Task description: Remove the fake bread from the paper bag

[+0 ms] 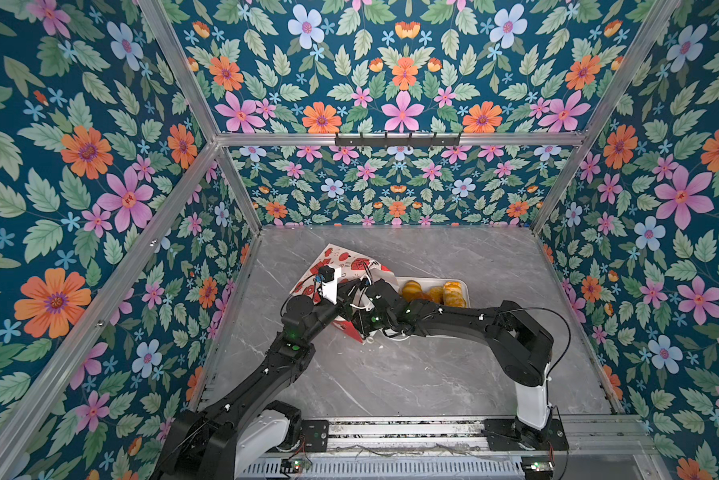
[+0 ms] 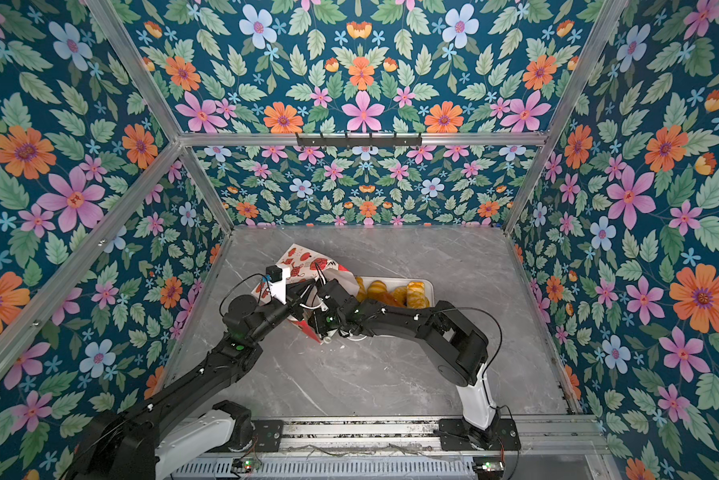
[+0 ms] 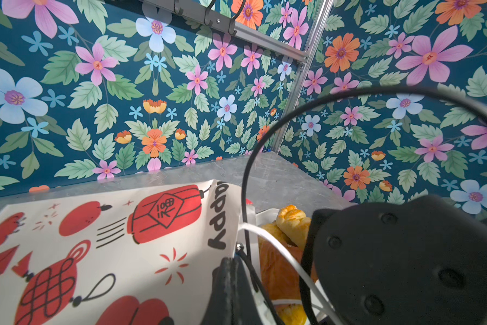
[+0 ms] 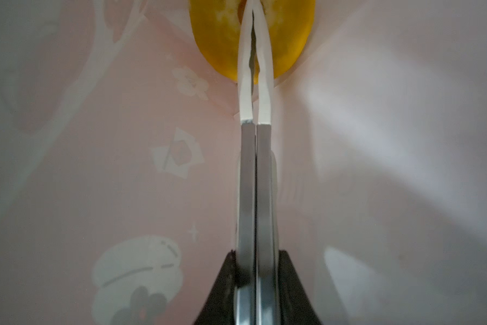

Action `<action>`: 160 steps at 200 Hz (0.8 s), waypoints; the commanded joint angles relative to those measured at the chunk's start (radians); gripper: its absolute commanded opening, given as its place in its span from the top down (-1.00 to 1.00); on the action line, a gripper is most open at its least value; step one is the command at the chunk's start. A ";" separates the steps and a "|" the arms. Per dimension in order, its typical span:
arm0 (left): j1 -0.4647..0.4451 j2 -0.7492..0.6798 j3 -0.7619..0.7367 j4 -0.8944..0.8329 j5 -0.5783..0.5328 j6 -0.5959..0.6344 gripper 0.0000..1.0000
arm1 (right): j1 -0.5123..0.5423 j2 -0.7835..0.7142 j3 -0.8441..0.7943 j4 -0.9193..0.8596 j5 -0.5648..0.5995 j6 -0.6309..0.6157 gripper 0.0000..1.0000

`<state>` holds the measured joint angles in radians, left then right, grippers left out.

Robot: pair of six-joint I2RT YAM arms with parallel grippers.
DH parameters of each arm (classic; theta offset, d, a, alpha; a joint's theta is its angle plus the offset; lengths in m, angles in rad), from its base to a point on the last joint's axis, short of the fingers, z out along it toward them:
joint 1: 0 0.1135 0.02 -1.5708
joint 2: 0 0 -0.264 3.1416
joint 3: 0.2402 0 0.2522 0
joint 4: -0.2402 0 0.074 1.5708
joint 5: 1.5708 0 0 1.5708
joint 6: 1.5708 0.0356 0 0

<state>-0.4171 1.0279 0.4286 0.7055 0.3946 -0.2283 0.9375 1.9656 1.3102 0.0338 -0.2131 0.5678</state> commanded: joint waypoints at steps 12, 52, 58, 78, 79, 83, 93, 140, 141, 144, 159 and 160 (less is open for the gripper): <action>0.001 -0.018 -0.003 0.024 0.007 0.009 0.94 | -0.005 -0.041 -0.039 0.058 0.010 0.002 0.73; 0.001 -0.060 0.003 -0.045 -0.026 0.050 0.94 | -0.018 -0.147 -0.137 0.035 0.031 -0.014 0.80; 0.001 -0.064 0.005 -0.056 -0.029 0.057 0.94 | -0.019 -0.166 -0.152 0.030 0.035 -0.015 0.80; 0.003 -0.072 0.015 -0.089 -0.037 0.077 0.94 | -0.017 -0.229 -0.200 0.004 0.045 -0.020 0.81; 0.003 -0.073 0.015 -0.091 -0.037 0.077 0.94 | -0.018 -0.231 -0.202 0.003 0.046 -0.021 0.81; 0.003 -0.074 0.016 -0.097 -0.039 0.081 0.94 | -0.019 -0.245 -0.212 0.001 0.048 -0.021 0.81; 0.002 -0.074 0.022 -0.107 -0.040 0.088 0.94 | -0.018 -0.276 -0.236 -0.007 0.052 -0.022 0.82; 0.003 -0.059 0.036 -0.114 -0.014 0.096 0.94 | -0.017 -0.382 -0.288 -0.049 0.062 -0.045 0.83; 0.003 -0.058 0.037 -0.113 -0.012 0.097 0.94 | -0.017 -0.382 -0.289 -0.049 0.062 -0.046 0.83; 0.003 -0.056 0.036 -0.112 -0.005 0.097 0.94 | -0.018 -0.382 -0.287 -0.048 0.061 -0.047 0.82; 0.002 -0.048 0.046 -0.118 0.029 0.102 0.94 | -0.020 -0.365 -0.272 -0.039 0.041 -0.060 0.73; 0.002 -0.048 0.046 -0.119 0.030 0.103 0.94 | -0.019 -0.363 -0.270 -0.039 0.040 -0.060 0.71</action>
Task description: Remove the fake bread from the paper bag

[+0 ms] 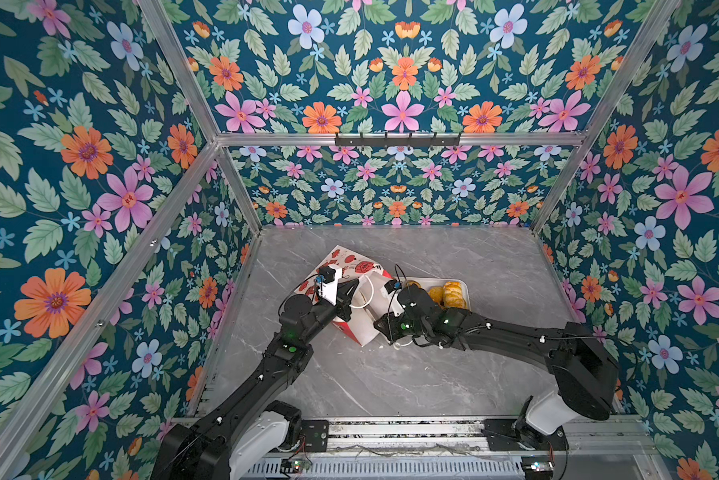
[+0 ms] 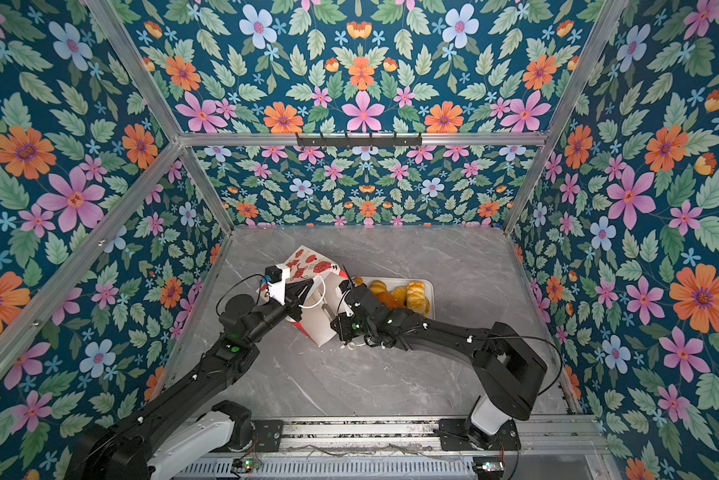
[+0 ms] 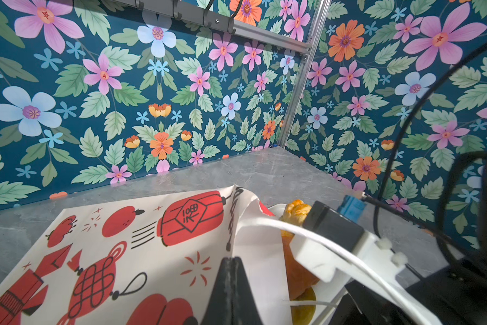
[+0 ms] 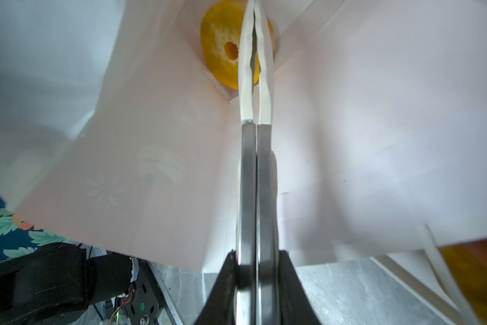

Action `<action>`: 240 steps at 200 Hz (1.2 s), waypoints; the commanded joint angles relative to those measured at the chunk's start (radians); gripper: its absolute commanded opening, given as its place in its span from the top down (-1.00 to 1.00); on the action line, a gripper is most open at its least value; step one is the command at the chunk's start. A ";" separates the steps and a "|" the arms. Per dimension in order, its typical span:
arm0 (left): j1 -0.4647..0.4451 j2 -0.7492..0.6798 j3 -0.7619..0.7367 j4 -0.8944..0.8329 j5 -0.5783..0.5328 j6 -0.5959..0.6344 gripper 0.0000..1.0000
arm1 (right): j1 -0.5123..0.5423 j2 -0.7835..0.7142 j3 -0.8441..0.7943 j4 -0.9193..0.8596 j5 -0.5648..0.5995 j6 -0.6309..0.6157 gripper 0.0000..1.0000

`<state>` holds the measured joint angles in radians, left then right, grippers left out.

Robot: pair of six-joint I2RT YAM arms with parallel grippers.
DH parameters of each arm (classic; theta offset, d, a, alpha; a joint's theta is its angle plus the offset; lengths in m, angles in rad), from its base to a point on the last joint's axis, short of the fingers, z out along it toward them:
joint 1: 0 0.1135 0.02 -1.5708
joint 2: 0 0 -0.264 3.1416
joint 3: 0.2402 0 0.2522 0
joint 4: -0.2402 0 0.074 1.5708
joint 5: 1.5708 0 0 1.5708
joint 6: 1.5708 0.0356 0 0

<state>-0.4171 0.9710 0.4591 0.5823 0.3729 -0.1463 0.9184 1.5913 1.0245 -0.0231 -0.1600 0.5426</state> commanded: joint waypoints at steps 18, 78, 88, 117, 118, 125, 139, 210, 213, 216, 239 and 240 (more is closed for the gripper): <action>0.003 0.012 0.025 -0.001 0.066 0.021 0.94 | -0.001 0.053 0.052 0.023 -0.059 -0.036 0.56; 0.003 0.090 0.079 -0.056 0.034 0.063 0.93 | -0.021 0.198 0.158 0.041 -0.184 0.052 0.42; 0.001 0.107 0.082 -0.063 0.026 0.080 0.94 | -0.032 0.214 0.181 0.023 -0.209 0.066 0.41; 0.000 0.134 0.069 -0.066 0.002 0.113 0.94 | -0.058 0.250 0.234 -0.013 -0.260 0.092 0.41; 0.001 0.133 0.068 -0.064 0.001 0.113 0.94 | -0.059 0.253 0.238 -0.015 -0.260 0.092 0.42; 0.001 0.131 0.059 -0.055 -0.005 0.113 0.94 | -0.058 0.266 0.261 -0.037 -0.259 0.090 0.41; 0.001 0.121 0.045 -0.047 -0.014 0.118 0.94 | -0.058 0.300 0.302 -0.065 -0.273 0.090 0.40; 0.000 0.124 0.004 0.021 -0.011 0.108 0.94 | -0.059 0.408 0.343 0.025 -0.318 0.174 0.27; 0.000 0.126 0.005 0.024 -0.010 0.107 0.94 | -0.059 0.409 0.342 0.029 -0.319 0.177 0.27; 0.001 0.128 0.003 0.026 -0.008 0.107 0.94 | -0.058 0.410 0.342 0.035 -0.319 0.178 0.25; 0.001 0.138 0.003 0.047 0.005 0.099 0.94 | -0.058 0.418 0.338 0.073 -0.327 0.190 0.21; 0.001 0.138 0.003 0.047 0.006 0.099 0.94 | -0.059 0.419 0.339 0.075 -0.328 0.191 0.21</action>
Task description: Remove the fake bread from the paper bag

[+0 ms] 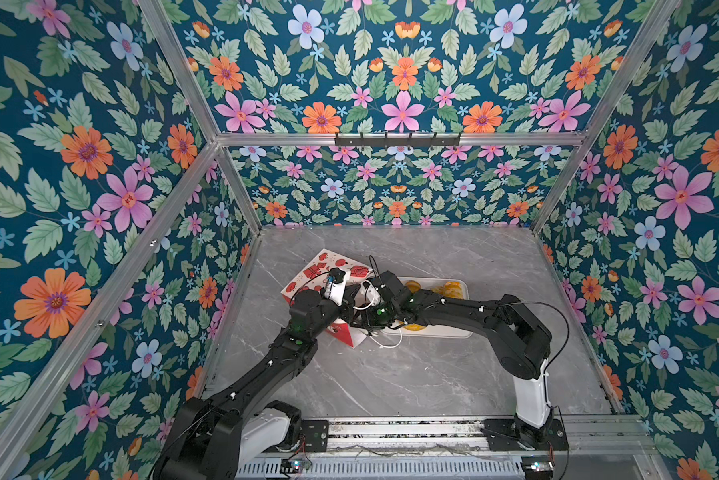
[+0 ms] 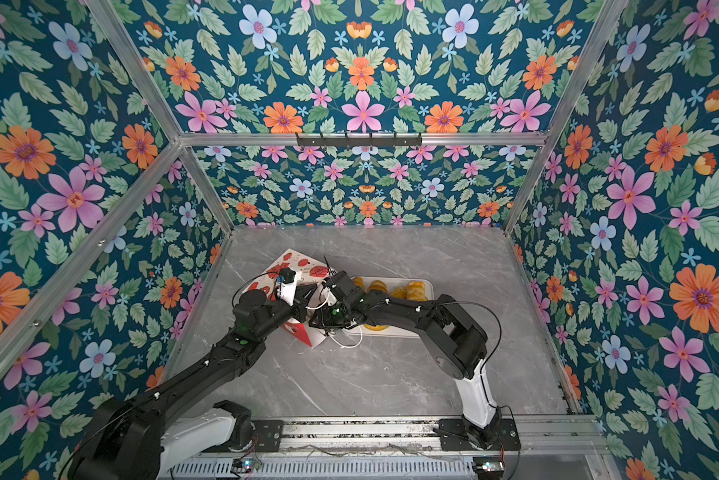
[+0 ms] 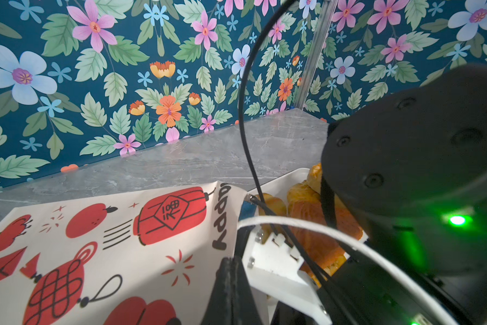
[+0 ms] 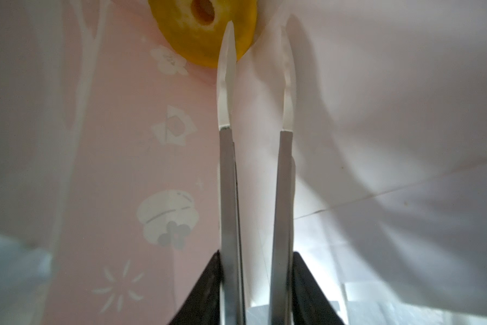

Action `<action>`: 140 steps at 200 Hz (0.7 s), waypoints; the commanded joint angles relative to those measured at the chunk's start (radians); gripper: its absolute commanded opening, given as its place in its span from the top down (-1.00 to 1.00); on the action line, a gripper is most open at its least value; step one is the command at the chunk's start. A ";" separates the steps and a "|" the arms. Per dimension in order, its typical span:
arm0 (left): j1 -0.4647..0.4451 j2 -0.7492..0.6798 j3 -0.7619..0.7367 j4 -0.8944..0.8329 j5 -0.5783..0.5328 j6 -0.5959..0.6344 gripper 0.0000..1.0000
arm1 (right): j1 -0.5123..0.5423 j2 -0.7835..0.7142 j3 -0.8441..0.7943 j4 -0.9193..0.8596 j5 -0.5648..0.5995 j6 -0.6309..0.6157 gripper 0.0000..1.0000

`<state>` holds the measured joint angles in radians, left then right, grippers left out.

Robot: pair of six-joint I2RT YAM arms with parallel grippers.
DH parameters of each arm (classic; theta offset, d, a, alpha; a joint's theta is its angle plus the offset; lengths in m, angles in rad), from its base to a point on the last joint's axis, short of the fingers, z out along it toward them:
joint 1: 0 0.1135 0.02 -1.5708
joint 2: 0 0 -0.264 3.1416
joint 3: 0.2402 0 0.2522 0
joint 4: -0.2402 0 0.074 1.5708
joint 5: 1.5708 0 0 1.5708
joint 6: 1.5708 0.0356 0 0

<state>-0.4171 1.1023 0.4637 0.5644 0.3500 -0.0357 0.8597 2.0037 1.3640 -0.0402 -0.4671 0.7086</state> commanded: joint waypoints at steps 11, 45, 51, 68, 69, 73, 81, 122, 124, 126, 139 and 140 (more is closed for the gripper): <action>0.001 0.011 -0.001 0.075 0.038 -0.017 0.94 | 0.000 0.013 0.003 0.108 -0.030 0.032 0.18; 0.001 0.013 -0.001 0.087 0.051 -0.027 0.94 | 0.000 0.033 0.010 0.153 -0.053 0.042 0.15; 0.001 0.014 -0.003 0.090 0.054 -0.029 0.94 | 0.000 0.035 0.010 0.167 -0.061 0.044 0.14; 0.001 0.017 -0.005 0.099 0.068 -0.038 0.94 | 0.001 0.043 0.023 0.173 -0.077 0.043 0.14; 0.001 0.018 -0.005 0.100 0.068 -0.038 0.94 | 0.000 0.043 0.024 0.173 -0.078 0.042 0.14; 0.001 0.018 -0.006 0.102 0.071 -0.041 0.93 | 0.001 0.045 0.028 0.172 -0.081 0.040 0.14; 0.001 0.018 -0.008 0.107 0.076 -0.045 0.94 | -0.001 0.048 0.032 0.172 -0.084 0.035 0.14; 0.001 0.010 -0.021 0.119 0.096 -0.059 0.93 | -0.001 0.078 0.055 0.179 -0.109 0.016 0.14; 0.001 0.010 -0.022 0.119 0.096 -0.060 0.93 | -0.001 0.080 0.056 0.180 -0.111 0.016 0.14; 0.001 0.010 -0.022 0.120 0.097 -0.061 0.93 | 0.000 0.081 0.056 0.181 -0.112 0.016 0.14; 0.001 0.007 -0.027 0.131 0.100 -0.070 0.93 | -0.002 0.096 0.063 0.189 -0.118 0.018 0.14; 0.000 0.007 -0.028 0.132 0.101 -0.071 0.93 | -0.001 0.097 0.064 0.191 -0.119 0.018 0.14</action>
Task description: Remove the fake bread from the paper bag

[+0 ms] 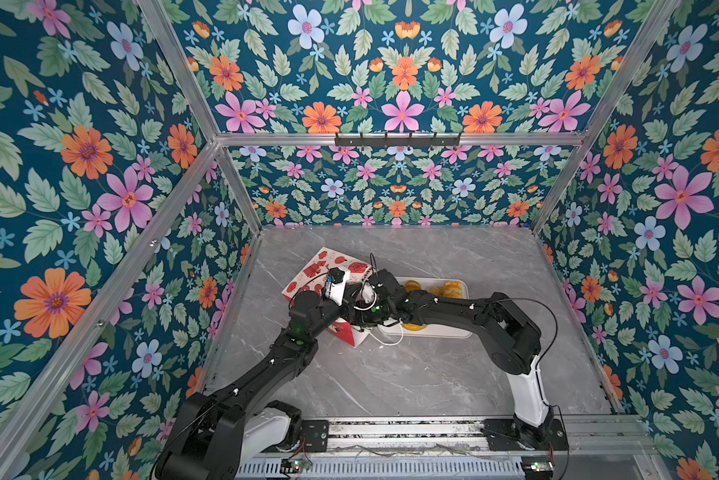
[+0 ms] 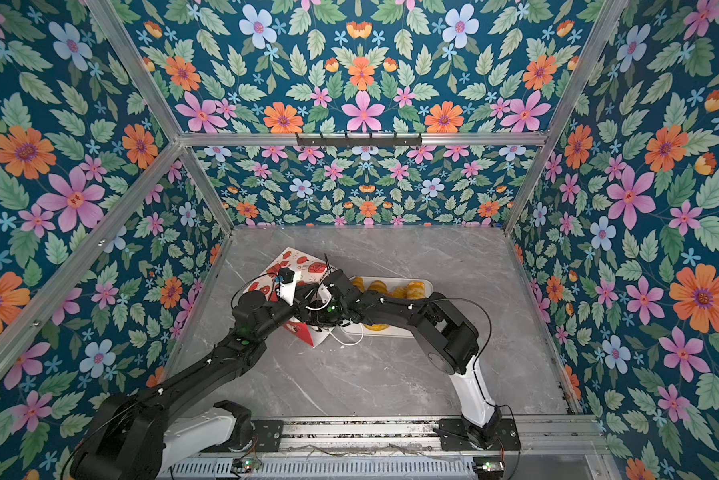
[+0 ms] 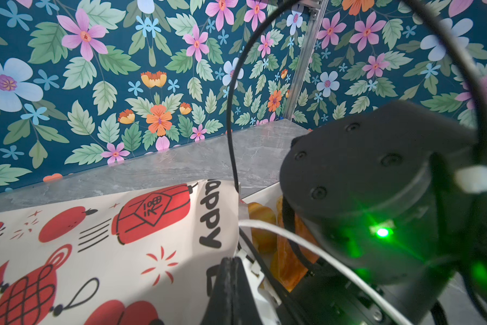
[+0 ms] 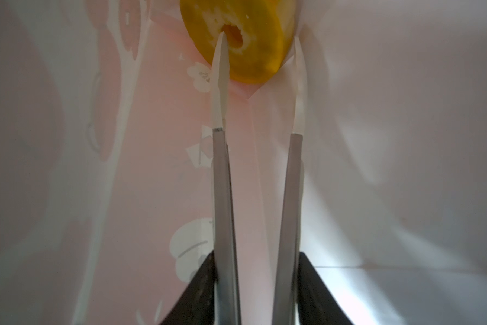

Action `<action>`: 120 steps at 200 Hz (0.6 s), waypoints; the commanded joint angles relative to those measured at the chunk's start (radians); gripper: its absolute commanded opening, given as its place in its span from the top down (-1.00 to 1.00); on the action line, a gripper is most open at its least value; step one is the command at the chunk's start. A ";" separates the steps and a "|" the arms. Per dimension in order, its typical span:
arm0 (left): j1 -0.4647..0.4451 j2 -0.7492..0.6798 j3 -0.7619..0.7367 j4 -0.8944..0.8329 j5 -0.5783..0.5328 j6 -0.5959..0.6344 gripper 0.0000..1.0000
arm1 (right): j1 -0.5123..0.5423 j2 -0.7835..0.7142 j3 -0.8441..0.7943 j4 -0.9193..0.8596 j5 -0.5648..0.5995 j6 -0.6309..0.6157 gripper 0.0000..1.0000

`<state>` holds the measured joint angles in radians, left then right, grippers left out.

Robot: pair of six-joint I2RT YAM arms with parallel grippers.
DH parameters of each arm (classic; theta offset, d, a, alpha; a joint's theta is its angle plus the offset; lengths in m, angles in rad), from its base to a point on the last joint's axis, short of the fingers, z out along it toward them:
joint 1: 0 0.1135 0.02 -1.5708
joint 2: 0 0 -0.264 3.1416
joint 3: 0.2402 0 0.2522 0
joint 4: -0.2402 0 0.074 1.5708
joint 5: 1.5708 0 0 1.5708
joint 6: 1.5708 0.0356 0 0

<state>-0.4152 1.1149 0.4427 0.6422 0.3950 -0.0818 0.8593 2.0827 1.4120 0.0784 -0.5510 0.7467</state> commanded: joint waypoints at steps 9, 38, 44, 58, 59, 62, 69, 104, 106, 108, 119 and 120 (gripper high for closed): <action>-0.002 -0.006 -0.009 0.059 0.059 -0.030 0.93 | 0.000 0.027 0.015 0.093 -0.036 -0.015 0.14; 0.000 -0.007 -0.006 0.068 0.060 -0.046 0.93 | 0.000 0.045 0.015 0.132 -0.040 0.002 0.14; -0.001 -0.007 -0.007 0.073 0.062 -0.051 0.93 | 0.000 0.049 0.015 0.136 -0.040 0.002 0.14; -0.001 -0.009 -0.006 0.081 0.066 -0.060 0.93 | -0.001 0.055 0.019 0.136 -0.037 0.002 0.14; -0.002 -0.009 -0.006 0.082 0.066 -0.060 0.93 | -0.001 0.056 0.020 0.136 -0.037 0.002 0.14; -0.002 -0.009 -0.006 0.085 0.068 -0.063 0.93 | 0.000 0.059 0.019 0.137 -0.035 0.003 0.14; -0.002 -0.008 -0.006 0.091 0.072 -0.068 0.93 | 0.000 0.061 0.021 0.138 -0.032 0.002 0.14; -0.002 -0.006 -0.007 0.107 0.087 -0.081 0.93 | -0.004 0.074 0.030 0.158 -0.027 -0.004 0.22; -0.002 -0.006 -0.007 0.109 0.088 -0.081 0.93 | -0.005 0.076 0.029 0.162 -0.028 -0.003 0.25; -0.003 -0.006 -0.006 0.109 0.087 -0.081 0.93 | -0.005 0.077 0.027 0.164 -0.029 -0.002 0.27; -0.002 -0.007 -0.006 0.109 0.090 -0.082 0.93 | -0.008 0.078 0.022 0.190 -0.034 0.005 0.39; -0.002 -0.007 -0.006 0.108 0.090 -0.082 0.93 | -0.009 0.078 0.021 0.192 -0.035 0.006 0.40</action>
<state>-0.4152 1.1122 0.4343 0.6796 0.4171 -0.1406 0.8558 2.1551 1.4345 0.1719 -0.5762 0.7483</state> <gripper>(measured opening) 0.040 0.355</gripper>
